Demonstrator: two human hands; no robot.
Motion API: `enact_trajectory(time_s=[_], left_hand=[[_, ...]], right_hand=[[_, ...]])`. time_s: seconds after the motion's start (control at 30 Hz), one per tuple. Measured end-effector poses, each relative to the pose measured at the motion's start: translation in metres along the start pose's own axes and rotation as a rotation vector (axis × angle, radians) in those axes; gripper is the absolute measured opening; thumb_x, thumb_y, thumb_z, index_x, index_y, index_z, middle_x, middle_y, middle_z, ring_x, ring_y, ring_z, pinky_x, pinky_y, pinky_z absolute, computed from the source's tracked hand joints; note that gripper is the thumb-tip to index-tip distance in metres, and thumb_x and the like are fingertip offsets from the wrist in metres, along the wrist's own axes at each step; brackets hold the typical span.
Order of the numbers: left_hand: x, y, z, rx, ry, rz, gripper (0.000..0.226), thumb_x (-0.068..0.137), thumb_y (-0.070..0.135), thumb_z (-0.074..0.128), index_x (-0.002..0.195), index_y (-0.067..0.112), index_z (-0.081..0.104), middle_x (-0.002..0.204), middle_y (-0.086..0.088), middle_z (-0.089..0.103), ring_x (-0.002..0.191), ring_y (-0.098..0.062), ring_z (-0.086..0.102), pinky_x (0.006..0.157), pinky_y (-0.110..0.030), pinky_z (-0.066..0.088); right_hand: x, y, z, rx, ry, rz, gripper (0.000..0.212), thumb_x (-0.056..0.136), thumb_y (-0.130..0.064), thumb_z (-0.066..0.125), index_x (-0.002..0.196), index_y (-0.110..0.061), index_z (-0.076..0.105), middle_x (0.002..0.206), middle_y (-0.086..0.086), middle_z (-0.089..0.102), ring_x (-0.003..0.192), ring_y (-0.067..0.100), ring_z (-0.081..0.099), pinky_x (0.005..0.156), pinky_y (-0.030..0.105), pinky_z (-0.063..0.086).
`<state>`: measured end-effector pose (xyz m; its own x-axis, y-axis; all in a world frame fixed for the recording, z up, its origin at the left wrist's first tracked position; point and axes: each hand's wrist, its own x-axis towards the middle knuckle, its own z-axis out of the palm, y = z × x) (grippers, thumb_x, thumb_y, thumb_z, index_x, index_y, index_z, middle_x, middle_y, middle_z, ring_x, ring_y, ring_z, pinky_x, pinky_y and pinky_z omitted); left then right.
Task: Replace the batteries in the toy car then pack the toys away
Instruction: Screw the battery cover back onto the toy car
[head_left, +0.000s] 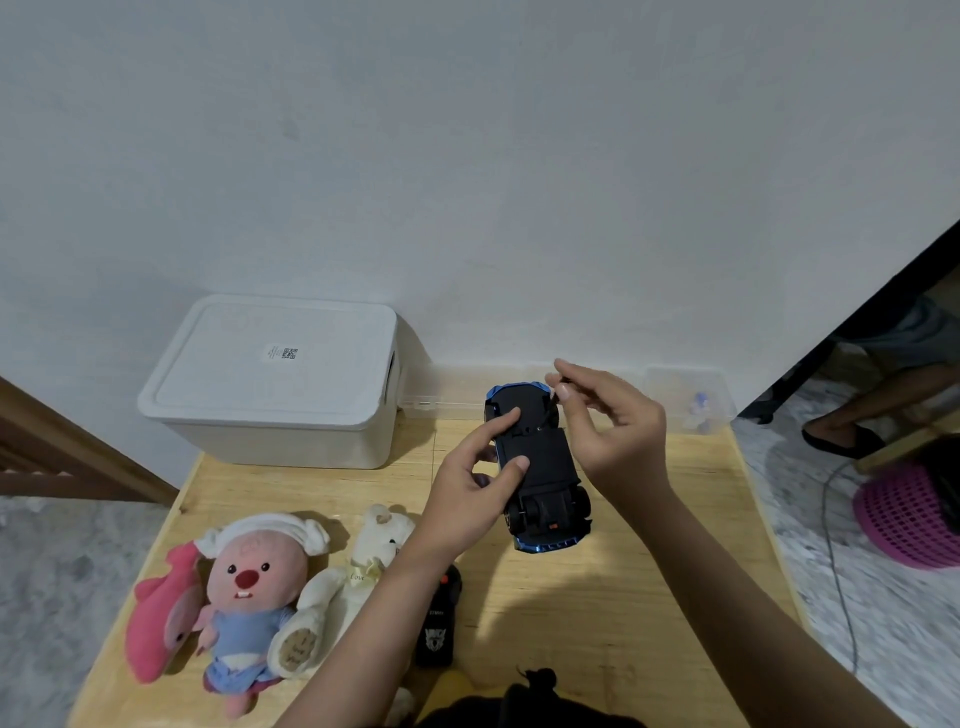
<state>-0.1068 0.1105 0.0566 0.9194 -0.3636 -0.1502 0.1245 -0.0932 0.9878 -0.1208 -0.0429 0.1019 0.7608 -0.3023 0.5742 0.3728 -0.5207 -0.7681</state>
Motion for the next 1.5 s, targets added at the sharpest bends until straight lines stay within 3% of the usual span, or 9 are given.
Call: enact_trajectory(time_s=[0.13, 0.23, 0.4, 0.6, 0.83, 0.97, 1.1, 1.2, 1.5], left_hand=[[0.0006, 0.0002, 0.0010, 0.005, 0.003, 0.000, 0.046, 0.085, 0.026, 0.065, 0.119, 0.055, 0.055, 0.108, -0.019, 0.054, 0.070, -0.027, 0.055, 0.072, -0.058, 0.055], [0.0017, -0.0008, 0.0010, -0.007, 0.020, 0.007, 0.048, 0.088, 0.016, 0.065, 0.116, 0.055, 0.057, 0.099, -0.005, 0.058, 0.069, -0.026, 0.055, 0.071, -0.056, 0.056], [0.0012, -0.0019, 0.0005, -0.016, 0.032, 0.009, 0.050, 0.088, 0.013, 0.065, 0.113, 0.056, 0.058, 0.094, 0.002, 0.057, 0.071, -0.023, 0.055, 0.070, -0.051, 0.055], [0.0002, -0.0003, 0.0005, -0.017, 0.027, 0.006, 0.047, 0.088, 0.014, 0.064, 0.117, 0.051, 0.058, 0.096, -0.005, 0.057, 0.067, -0.022, 0.055, 0.069, -0.048, 0.058], [-0.0008, 0.0009, -0.0001, -0.005, 0.036, 0.024, 0.047, 0.088, 0.013, 0.065, 0.120, 0.047, 0.058, 0.099, -0.006, 0.058, 0.073, -0.018, 0.055, 0.071, -0.051, 0.057], [-0.0020, 0.0012, 0.0001, -0.020, 0.026, 0.015, 0.047, 0.088, 0.014, 0.064, 0.118, 0.049, 0.058, 0.096, -0.003, 0.056, 0.069, -0.022, 0.055, 0.070, -0.053, 0.057], [-0.0024, 0.0024, 0.0000, -0.004, 0.039, 0.043, 0.046, 0.088, 0.012, 0.065, 0.121, 0.044, 0.058, 0.102, 0.000, 0.060, 0.078, -0.013, 0.058, 0.072, -0.051, 0.057], [-0.0024, 0.0014, -0.0012, -0.004, 0.038, 0.032, 0.046, 0.088, 0.014, 0.065, 0.121, 0.047, 0.058, 0.099, 0.003, 0.060, 0.072, -0.022, 0.057, 0.071, -0.049, 0.058], [-0.0037, 0.0033, -0.0012, -0.030, 0.022, 0.041, 0.046, 0.089, 0.012, 0.063, 0.119, 0.046, 0.057, 0.096, 0.005, 0.058, 0.069, -0.015, 0.061, 0.064, -0.031, 0.058]], right_hand=[[0.0008, -0.0011, 0.0008, -0.025, 0.048, -0.005, 0.018, 0.078, -0.004, 0.072, 0.092, -0.015, 0.067, 0.077, -0.001, 0.065, 0.072, 0.009, 0.062, 0.067, 0.025, 0.052], [0.0018, 0.0003, 0.0004, -0.070, 0.041, -0.035, 0.009, 0.077, -0.005, 0.074, 0.082, -0.009, 0.068, 0.075, -0.002, 0.063, 0.068, 0.007, 0.060, 0.063, 0.021, 0.049], [-0.0002, 0.0053, -0.0003, -0.079, 0.017, -0.047, 0.015, 0.081, -0.001, 0.065, 0.095, -0.002, 0.070, 0.087, 0.004, 0.070, 0.078, 0.012, 0.067, 0.070, 0.030, 0.056], [0.0008, 0.0022, -0.0002, -0.072, 0.029, -0.035, 0.012, 0.076, -0.002, 0.073, 0.087, -0.006, 0.069, 0.076, 0.001, 0.065, 0.070, 0.006, 0.061, 0.066, 0.018, 0.049], [-0.0008, 0.0032, -0.0039, -0.042, -0.008, -0.015, 0.019, 0.080, 0.006, 0.064, 0.096, -0.003, 0.070, 0.090, 0.003, 0.071, 0.083, 0.010, 0.068, 0.075, 0.023, 0.054], [0.0005, 0.0013, -0.0048, -0.028, 0.005, -0.004, 0.018, 0.078, 0.000, 0.071, 0.095, -0.007, 0.070, 0.081, 0.001, 0.068, 0.076, 0.008, 0.065, 0.071, 0.022, 0.053], [-0.0001, 0.0021, -0.0048, -0.045, 0.019, -0.012, 0.012, 0.078, -0.004, 0.072, 0.089, -0.007, 0.071, 0.078, 0.002, 0.065, 0.071, 0.011, 0.062, 0.067, 0.022, 0.052], [-0.0020, 0.0038, -0.0057, -0.025, 0.008, -0.005, 0.017, 0.080, 0.001, 0.067, 0.096, -0.004, 0.071, 0.089, 0.004, 0.069, 0.081, 0.011, 0.066, 0.072, 0.023, 0.054], [-0.0010, 0.0002, -0.0061, 0.008, 0.018, 0.048, 0.016, 0.076, -0.002, 0.075, 0.089, -0.012, 0.071, 0.076, 0.004, 0.065, 0.069, 0.009, 0.060, 0.066, 0.022, 0.050]])
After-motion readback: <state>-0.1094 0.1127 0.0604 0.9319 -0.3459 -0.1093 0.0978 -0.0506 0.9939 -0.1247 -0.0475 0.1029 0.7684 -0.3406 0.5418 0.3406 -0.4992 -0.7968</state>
